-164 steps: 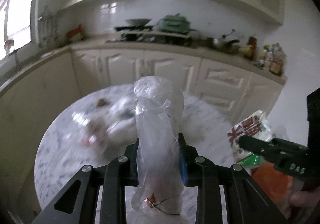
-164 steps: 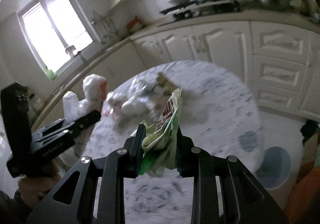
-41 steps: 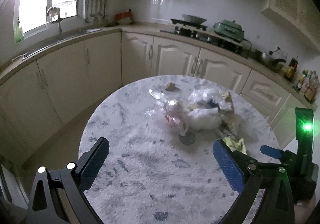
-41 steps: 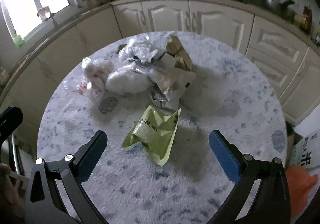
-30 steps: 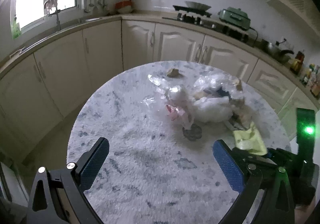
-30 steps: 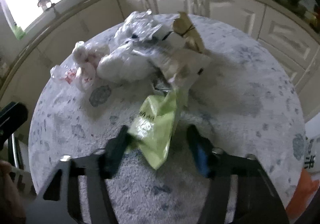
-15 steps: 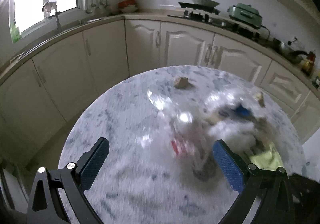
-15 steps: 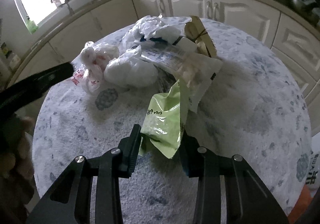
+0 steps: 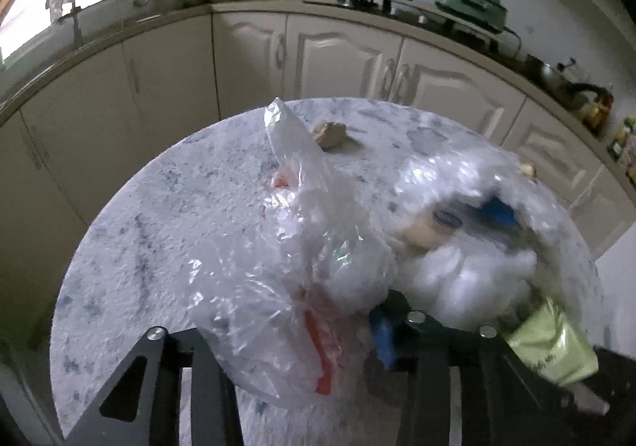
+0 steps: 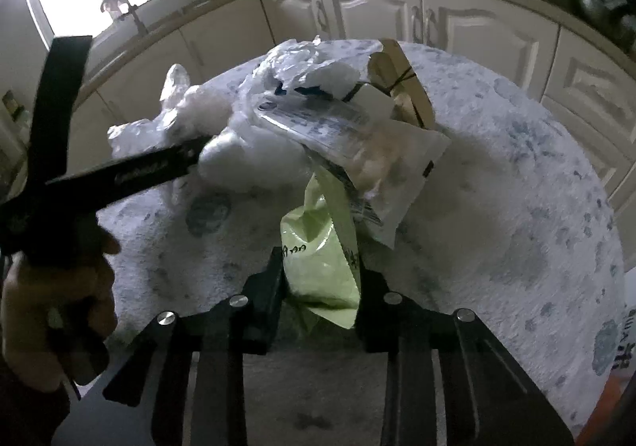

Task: Collect trash
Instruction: 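Grasp the light green wrapper with the right tool while the left tool grasps a plastic bag, then carry both items to the blue bin and release them inside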

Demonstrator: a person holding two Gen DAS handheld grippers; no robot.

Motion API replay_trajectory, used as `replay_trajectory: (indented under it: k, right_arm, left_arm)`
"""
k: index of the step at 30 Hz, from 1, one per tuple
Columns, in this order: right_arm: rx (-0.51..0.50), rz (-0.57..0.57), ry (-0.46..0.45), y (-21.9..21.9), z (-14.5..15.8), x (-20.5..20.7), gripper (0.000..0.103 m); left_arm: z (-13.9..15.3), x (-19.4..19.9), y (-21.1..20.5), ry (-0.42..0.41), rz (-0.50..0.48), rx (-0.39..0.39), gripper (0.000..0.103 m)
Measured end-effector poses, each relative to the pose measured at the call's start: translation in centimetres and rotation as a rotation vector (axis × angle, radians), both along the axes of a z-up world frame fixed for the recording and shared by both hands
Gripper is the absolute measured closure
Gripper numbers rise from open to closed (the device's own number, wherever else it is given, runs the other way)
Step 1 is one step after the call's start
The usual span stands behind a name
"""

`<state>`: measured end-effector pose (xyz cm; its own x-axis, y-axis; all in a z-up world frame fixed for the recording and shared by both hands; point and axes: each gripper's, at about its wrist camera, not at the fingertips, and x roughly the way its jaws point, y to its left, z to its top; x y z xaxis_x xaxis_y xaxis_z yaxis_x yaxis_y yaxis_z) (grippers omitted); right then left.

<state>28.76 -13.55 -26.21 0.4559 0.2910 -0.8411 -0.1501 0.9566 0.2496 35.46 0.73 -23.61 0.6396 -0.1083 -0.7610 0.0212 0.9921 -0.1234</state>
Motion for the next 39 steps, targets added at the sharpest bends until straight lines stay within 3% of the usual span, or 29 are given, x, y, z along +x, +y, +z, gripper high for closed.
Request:
replay_trajectory:
  k: [8, 15, 29, 39]
  right_arm:
    - [0.062, -0.026, -0.029, -2.0, 1.5, -2.5, 0.076]
    - [0.085, -0.076, -0.075, -4.5, 3.7, -5.2, 0.076]
    - [0.077, -0.228, -0.208, -12.7, 9.3, -10.5, 0.076]
    - [0.032, -0.402, -0.261, -22.2, 11.5, -13.6, 0.076]
  left_arm:
    - [1.2, -4.6, 0.9, -0.054, 0.027, 0.018, 0.067]
    - [3.8, -9.4, -2.1, -0.118, -0.005, 0.023, 0.067]
    - [8.8, -13.9, -12.1, -0.264, -0.197, 0.001, 0.067]
    - [10.4, -14.0, -19.3, -0.334, -0.382, -0.019, 0.067]
